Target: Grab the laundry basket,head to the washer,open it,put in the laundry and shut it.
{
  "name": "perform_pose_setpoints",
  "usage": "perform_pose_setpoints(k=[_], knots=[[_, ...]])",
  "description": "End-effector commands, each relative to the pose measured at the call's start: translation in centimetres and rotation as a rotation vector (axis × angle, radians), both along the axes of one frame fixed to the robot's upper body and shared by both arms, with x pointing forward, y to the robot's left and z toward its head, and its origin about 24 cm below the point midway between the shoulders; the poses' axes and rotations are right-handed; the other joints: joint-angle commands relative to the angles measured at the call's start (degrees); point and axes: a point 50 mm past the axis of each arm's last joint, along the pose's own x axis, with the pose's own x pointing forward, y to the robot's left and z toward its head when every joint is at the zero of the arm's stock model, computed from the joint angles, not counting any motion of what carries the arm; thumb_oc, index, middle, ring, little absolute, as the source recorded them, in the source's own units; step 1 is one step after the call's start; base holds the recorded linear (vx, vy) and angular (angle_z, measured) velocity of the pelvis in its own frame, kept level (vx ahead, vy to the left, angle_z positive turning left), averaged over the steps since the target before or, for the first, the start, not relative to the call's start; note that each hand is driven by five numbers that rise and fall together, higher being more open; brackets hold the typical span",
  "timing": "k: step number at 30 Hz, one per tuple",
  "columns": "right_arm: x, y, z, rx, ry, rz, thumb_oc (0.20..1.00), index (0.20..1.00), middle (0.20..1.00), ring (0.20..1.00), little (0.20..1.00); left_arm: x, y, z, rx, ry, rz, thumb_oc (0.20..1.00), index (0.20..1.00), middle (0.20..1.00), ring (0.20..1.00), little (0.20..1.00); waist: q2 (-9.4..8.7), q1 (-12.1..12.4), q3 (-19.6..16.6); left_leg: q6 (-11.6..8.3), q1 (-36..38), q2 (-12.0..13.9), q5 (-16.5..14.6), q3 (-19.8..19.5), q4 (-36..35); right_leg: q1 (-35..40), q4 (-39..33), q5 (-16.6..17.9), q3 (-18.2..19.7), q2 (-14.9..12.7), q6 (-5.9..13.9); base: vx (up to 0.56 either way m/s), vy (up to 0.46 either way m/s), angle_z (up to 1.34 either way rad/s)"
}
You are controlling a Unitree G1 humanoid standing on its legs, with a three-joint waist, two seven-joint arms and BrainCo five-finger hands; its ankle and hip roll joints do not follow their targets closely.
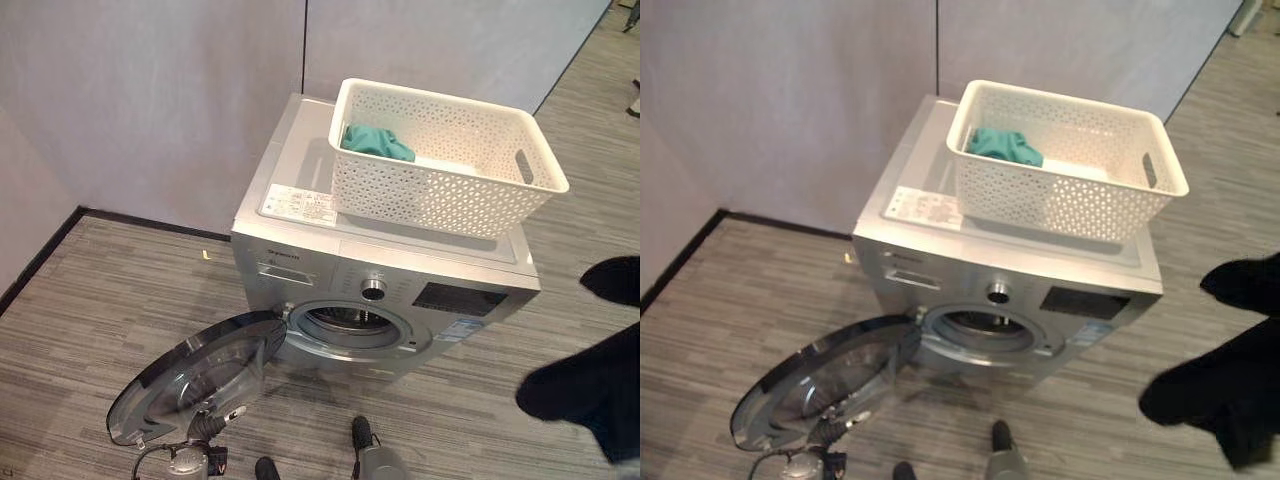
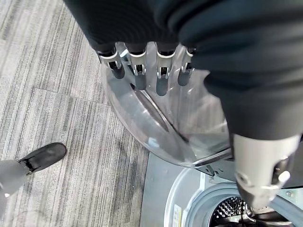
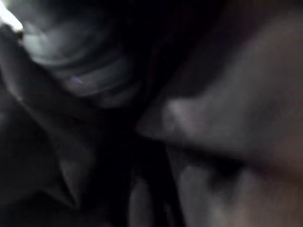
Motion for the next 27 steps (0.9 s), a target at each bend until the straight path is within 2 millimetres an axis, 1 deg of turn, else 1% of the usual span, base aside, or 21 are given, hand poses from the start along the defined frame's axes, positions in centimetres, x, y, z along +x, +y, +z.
perform_pose_setpoints(k=[1, 2, 3, 4, 5, 6, 7, 8, 10, 12, 13, 14, 15, 16, 18, 19, 20, 22, 23, 25, 27], knots=[[1.9, 1.6, 1.0, -0.002, -0.102, 0.114, 0.200, 0.200, 0.200, 0.200, 0.200, 2.5, 1.9, 1.9, 0.074, -0.112, -0.014, 1.000, 1.000, 1.000, 1.000, 1.000, 1.44, 2.0, -0.2, 1.38, 1.0, 0.0, -6.5, -4.1, 0.7, -0.9, 11.1, -9.0, -0.8, -1.8, -0.10, -0.09, 0.019, -0.06], [4.2, 5.3, -2.3, 0.151, -0.045, 0.319, 0.200, 0.200, 0.200, 0.200, 0.200, 3.0, 2.0, 2.5, 0.093, -0.147, -0.019, 1.000, 1.000, 1.000, 1.000, 1.000, 1.18, 2.7, -0.9, 1.60, 0.5, -0.1, -6.3, -1.5, 0.7, 0.6, 12.4, -10.9, -2.1, -1.4, -0.66, -0.11, -0.081, -0.30], [6.7, 10.4, -5.0, 0.317, 0.022, 0.594, 0.200, 0.200, 0.200, 0.200, 0.200, 4.0, 1.9, 3.1, 0.114, -0.188, -0.046, 1.000, 1.000, 1.000, 1.000, 1.000, 0.60, 4.3, -1.7, 1.67, 0.0, -0.4, -6.1, 1.2, 0.7, 2.4, 11.0, -10.3, -4.0, -2.0, -0.46, -0.09, -0.140, -0.89], [7.4, 12.2, -5.6, 0.363, 0.046, 0.693, 0.200, 0.200, 0.200, 0.200, 0.200, 4.5, 2.0, 3.5, 0.125, -0.206, -0.057, 1.000, 1.000, 1.000, 1.000, 1.000, 0.26, 4.5, -1.8, 1.64, 0.1, -0.3, -6.0, 1.8, 0.7, 2.6, 10.7, -9.7, -3.9, -2.0, -0.33, -0.07, -0.209, -1.98], [8.5, 15.3, -7.0, 0.499, 0.067, 0.851, 0.200, 0.200, 0.200, 0.200, 0.200, 6.1, 1.4, 4.5, 0.145, -0.257, -0.117, 1.000, 1.000, 1.000, 1.000, 1.000, 0.40, 5.0, -1.4, 1.55, -0.1, 0.0, -5.5, 2.0, 0.7, 2.0, 12.6, -9.9, -3.6, -1.6, -0.54, -0.13, -0.290, -2.14], [9.1, 18.7, -8.1, 0.598, 0.117, 1.019, 0.200, 0.200, 0.200, 0.200, 0.200, 8.7, -0.2, 5.9, 0.178, -0.334, -0.231, 1.000, 1.000, 1.000, 1.000, 1.000, 0.48, 5.7, -0.2, 0.72, -1.1, 0.9, -4.1, 1.1, 0.7, 2.1, 14.1, -12.3, -3.6, -0.1, -1.28, -0.26, -0.617, -1.41], [9.8, 22.2, -8.6, 0.755, 0.087, 1.150, 0.200, 0.200, 0.200, 0.200, 0.200, 11.3, -2.6, 7.7, 0.243, -0.424, -0.389, 1.000, 1.000, 1.000, 1.000, 1.000, 0.27, 7.5, -0.9, -1.95, -2.8, 3.2, -1.6, 1.4, 0.7, 5.9, 7.2, -16.1, -7.1, 2.0, -2.74, -0.34, -0.823, -0.01], [8.8, 23.2, -9.1, 0.786, 0.130, 1.210, 0.200, 0.200, 0.200, 0.200, 0.200, 13.6, -4.7, 11.0, 0.277, -0.598, -0.504, 1.000, 1.000, 1.000, 1.000, 1.000, 0.03, 7.2, -1.2, -4.05, -3.7, 5.8, 0.6, 1.4, 0.7, 9.2, 1.6, -16.8, -9.3, 4.3, -3.67, -0.27, -0.716, 0.80], [8.6, 23.7, -9.1, 0.800, 0.134, 1.239, 0.200, 0.200, 0.200, 0.200, 0.200, 14.4, -5.6, 12.9, 0.286, -0.690, -0.538, 1.000, 1.000, 1.000, 1.000, 1.000, 0.10, 7.2, -1.2, -4.78, -3.8, 6.7, 1.5, 1.3, 0.7, 10.0, 0.7, -17.2, -9.6, 5.1, -4.16, -0.12, -0.292, 1.08], [8.2, 24.2, -8.6, 0.790, 0.141, 1.291, 0.200, 0.200, 0.200, 0.200, 0.200, 15.5, -6.9, 15.0, 0.304, -0.795, -0.566, 1.000, 1.000, 1.000, 1.000, 1.000, 0.18, 7.1, -0.9, -5.47, -4.0, 7.7, 2.6, 1.2, 0.7, 10.7, 0.0, -17.8, -9.9, 6.0, -4.74, -0.07, -0.140, 0.14], [8.2, 24.2, -8.6, 0.790, 0.141, 1.291, 0.200, 0.200, 0.200, 0.200, 0.200, 15.5, -6.9, 15.0, 0.304, -0.795, -0.566, 1.000, 1.000, 1.000, 1.000, 1.000, 0.20, 7.1, -0.8, -5.49, -4.0, 7.7, 2.6, 1.1, 0.7, 10.8, 0.0, -17.8, -9.9, 6.0, -4.76, -0.06, -0.123, -0.13], [8.0, 24.5, -8.6, 0.788, 0.167, 1.324, 0.200, 0.200, 0.200, 0.200, 0.200, 16.1, -8.2, 16.3, 0.288, -0.857, -0.594, 1.000, 1.000, 1.000, 1.000, 1.000, 0.56, 7.0, -0.8, -5.95, -4.1, 8.3, 3.3, 0.9, 0.7, 11.6, -0.6, -18.2, -10.4, 6.5, -5.17, -0.05, -0.116, -0.06], [8.1, 24.5, -8.9, 0.786, 0.190, 1.325, 0.200, 0.200, 0.200, 0.200, 0.200, 16.4, -9.2, 17.2, 0.263, -0.896, -0.620, 1.000, 1.000, 1.000, 1.000, 1.000, 0.92, 6.9, -0.7, -6.20, -4.1, 8.6, 3.7, 0.5, 0.7, 12.2, -1.0, -18.4, -10.9, 6.8, -5.55, -0.05, -0.115, 0.00], [8.1, 24.5, -8.9, 0.786, 0.190, 1.325, 0.200, 0.200, 0.200, 0.200, 0.200, 16.4, -9.2, 17.2, 0.263, -0.896, -0.620, 1.000, 1.000, 1.000, 1.000, 1.000, 0.93, 6.9, -0.6, -6.20, -4.1, 8.6, 3.7, 0.5, 0.7, 12.3, -1.0, -18.4, -10.9, 6.8, -5.55, -0.03, -0.063, 0.08], [8.7, 24.7, -8.6, 0.759, 0.200, 1.341, 0.200, 0.200, 0.200, 0.200, 0.200, 16.6, -10.7, 18.2, 0.229, -0.941, -0.670, 1.000, 1.000, 1.000, 1.000, 1.000, 1.60, 7.0, -0.2, -6.51, -4.3, 8.8, 4.4, 0.1, 0.9, 13.0, -1.5, -18.7, -11.4, 7.1, -5.88, -0.03, -0.052, 0.11], [8.7, 24.7, -8.6, 0.759, 0.200, 1.341, 0.200, 0.200, 0.200, 0.200, 0.200, 16.6, -10.7, 18.2, 0.230, -0.941, -0.670, 1.000, 1.000, 1.000, 1.000, 1.000, 1.60, 7.0, -0.2, -6.51, -4.3, 8.8, 4.4, 0.0, 0.9, 13.0, -1.5, -18.7, -11.4, 7.2, -5.89, -0.01, -0.044, 0.09], [9.2, 24.9, -8.2, 0.730, 0.199, 1.349, 0.200, 0.200, 0.200, 0.200, 0.200, 16.3, -11.4, 18.1, 0.195, -0.936, -0.705, 1.000, 1.000, 1.000, 1.000, 1.000, 2.07, 7.2, -0.4, -6.53, -4.2, 8.7, 4.4, -0.3, 1.0, 13.6, -2.1, -18.7, -11.6, 7.2, -6.02, 0.01, -0.011, 0.08], [9.2, 24.9, -8.2, 0.730, 0.199, 1.349, 0.200, 0.200, 0.200, 0.200, 0.200, 16.3, -11.4, 18.1, 0.195, -0.936, -0.705, 1.000, 1.000, 1.000, 1.000, 1.000, 2.07, 7.2, -0.3, -6.53, -4.2, 8.7, 4.4, -0.3, 1.0, 13.7, -2.1, -18.7, -11.7, 7.2, -6.02, 0.01, -0.007, 0.12], [9.5, 25.0, -8.0, 0.721, 0.197, 1.356, 0.200, 0.200, 0.200, 0.200, 0.200, 16.2, -11.8, 18.0, 0.175, -0.929, -0.720, 1.000, 1.000, 1.000, 1.000, 1.000, 2.32, 7.3, -0.3, -6.55, -4.3, 8.7, 4.5, -0.5, 1.1, 14.0, -2.4, -18.7, -11.9, 7.2, -6.09, 0.01, 0.009, 0.19], [10.1, 25.2, -7.3, 0.695, 0.182, 1.362, 0.200, 0.200, 0.200, 0.200, 0.200, 15.8, -13.2, 17.9, 0.117, -0.910, -0.806, 1.000, 1.000, 1.000, 1.000, 1.000, 3.35, 7.5, -0.5, -6.46, -4.4, 8.2, 4.5, -1.5, 1.1, 14.7, -2.8, -18.9, -12.7, 7.0, -6.42, 0.04, 0.027, 0.22], [10.1, 25.2, -7.2, 0.695, 0.175, 1.362, 0.200, 0.200, 0.200, 0.200, 0.200, 15.7, -13.6, 17.9, 0.109, -0.905, -0.832, 1.000, 1.000, 1.000, 1.000, 1.000, 3.57, 7.6, -0.6, -6.42, -4.3, 8.0, 4.5, -1.8, 1.0, 15.0, -2.8, -18.9, -12.9, 7.0, -6.47, 0.03, 0.016, 0.29]])
